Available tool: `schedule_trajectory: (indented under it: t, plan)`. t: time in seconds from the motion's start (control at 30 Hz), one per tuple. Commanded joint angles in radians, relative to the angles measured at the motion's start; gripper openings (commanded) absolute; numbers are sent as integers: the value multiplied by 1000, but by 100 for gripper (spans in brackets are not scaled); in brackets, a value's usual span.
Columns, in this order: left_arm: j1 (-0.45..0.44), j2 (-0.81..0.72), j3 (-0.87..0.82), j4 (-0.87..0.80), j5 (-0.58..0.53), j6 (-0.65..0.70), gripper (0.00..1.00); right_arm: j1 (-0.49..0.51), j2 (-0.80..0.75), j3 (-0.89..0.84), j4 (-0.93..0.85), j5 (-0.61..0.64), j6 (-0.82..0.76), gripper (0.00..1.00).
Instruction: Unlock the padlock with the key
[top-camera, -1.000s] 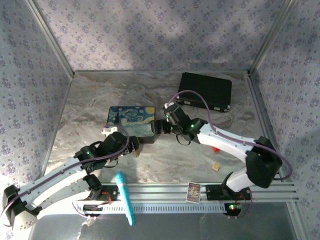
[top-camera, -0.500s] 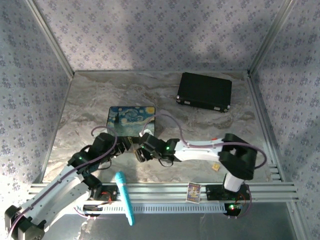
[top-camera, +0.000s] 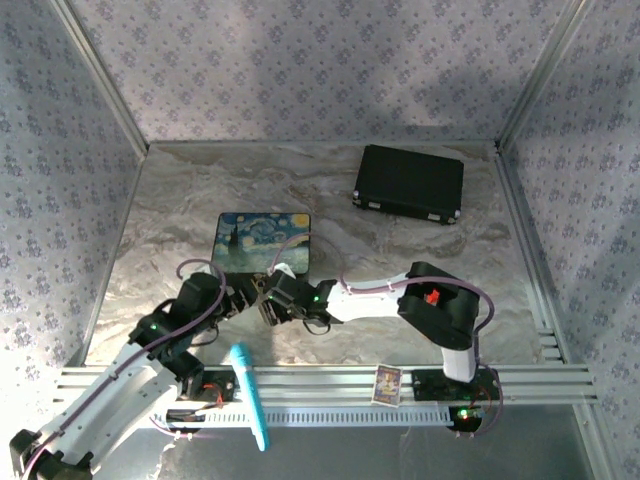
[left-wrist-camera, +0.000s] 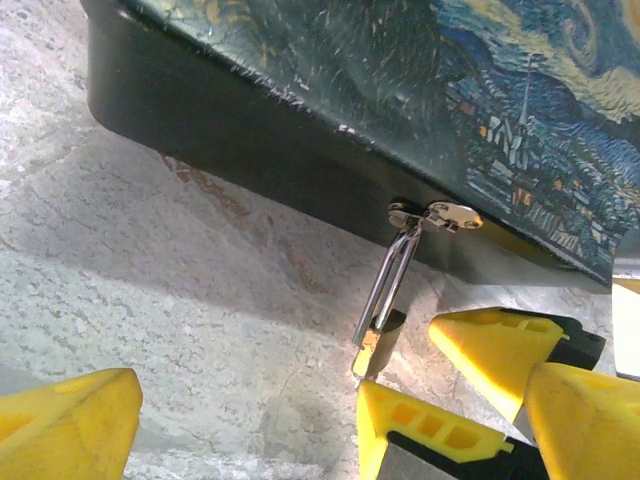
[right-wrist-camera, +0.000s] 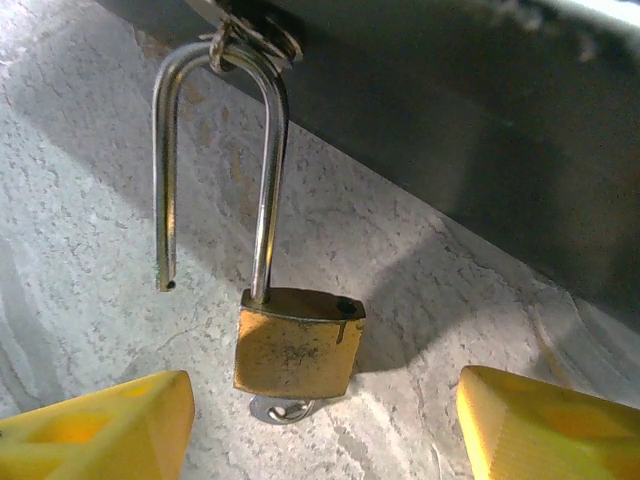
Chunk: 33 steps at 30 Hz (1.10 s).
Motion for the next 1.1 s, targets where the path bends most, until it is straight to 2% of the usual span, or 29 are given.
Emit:
schedule_trajectory:
  t: [0.0,0.37,0.53,0.7,0.93,1.07]
  plan:
    - [4,-5,3,-3,6,-1,97,-7,40,43,-6,15,11,69]
    - [4,-12,1,-18,-1,-2,97,-10,86,40,50,13,3,56]
    - [4,-29,-5,-23,2,5,97,-7,96,63,40,15,-21,42]
    - [3,-28,-12,-20,5,8,97,-5,84,53,25,35,-34,21]
    - [4,7,21,-15,4,52,97,-10,18,-23,8,68,9,17]
    - [-5,27,57,38,24,155,100,-22,-25,-66,-25,78,22,15]
